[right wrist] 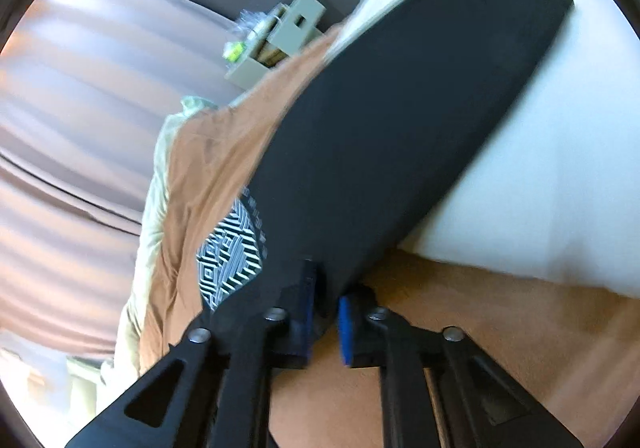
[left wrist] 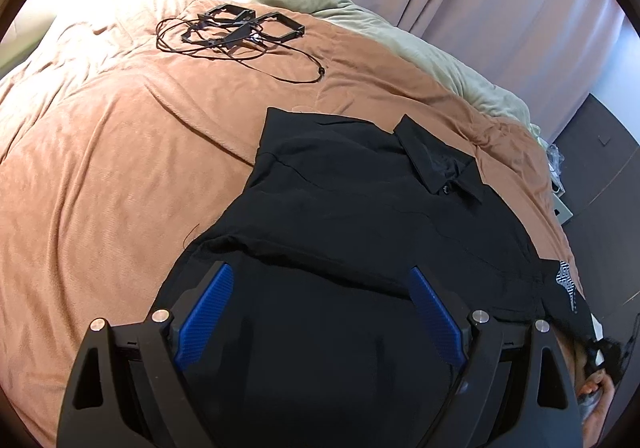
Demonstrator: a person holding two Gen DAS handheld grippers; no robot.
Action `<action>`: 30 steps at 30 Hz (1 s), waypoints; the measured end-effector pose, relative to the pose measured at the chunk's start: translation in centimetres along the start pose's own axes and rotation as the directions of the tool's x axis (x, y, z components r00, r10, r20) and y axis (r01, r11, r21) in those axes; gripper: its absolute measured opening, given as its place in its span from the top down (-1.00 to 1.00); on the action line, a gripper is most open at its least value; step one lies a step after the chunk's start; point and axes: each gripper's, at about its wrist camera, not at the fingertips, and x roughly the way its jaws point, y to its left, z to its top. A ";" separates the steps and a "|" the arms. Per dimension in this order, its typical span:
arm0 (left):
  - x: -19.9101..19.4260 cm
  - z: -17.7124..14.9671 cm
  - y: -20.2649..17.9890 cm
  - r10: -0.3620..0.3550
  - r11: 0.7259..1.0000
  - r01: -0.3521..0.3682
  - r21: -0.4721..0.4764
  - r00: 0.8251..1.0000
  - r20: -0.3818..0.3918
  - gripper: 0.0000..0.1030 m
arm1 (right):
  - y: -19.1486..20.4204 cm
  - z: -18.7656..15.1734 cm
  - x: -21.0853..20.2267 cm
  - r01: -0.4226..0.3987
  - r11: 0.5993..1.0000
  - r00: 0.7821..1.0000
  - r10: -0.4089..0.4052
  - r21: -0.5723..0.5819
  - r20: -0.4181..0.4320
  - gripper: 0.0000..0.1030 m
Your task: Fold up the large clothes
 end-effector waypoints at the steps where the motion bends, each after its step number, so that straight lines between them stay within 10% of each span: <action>1: -0.1 0.0 -0.1 -0.001 1.000 0.001 0.006 1.000 0.005 -0.76 | 0.7 0.0 -0.5 -0.021 1.000 1.000 0.021 -0.016 0.017 0.88; 16: -2.4 1.2 1.8 -0.040 0.998 0.043 -0.053 0.997 0.059 -0.76 | 15.3 -5.3 -6.4 -0.405 0.853 0.908 0.419 -0.330 -0.032 0.90; 30: -4.4 2.0 5.3 -0.030 0.987 0.046 -0.156 0.994 0.109 -0.76 | 22.1 -16.9 -2.6 -0.482 0.746 0.876 0.415 -0.459 -0.246 0.90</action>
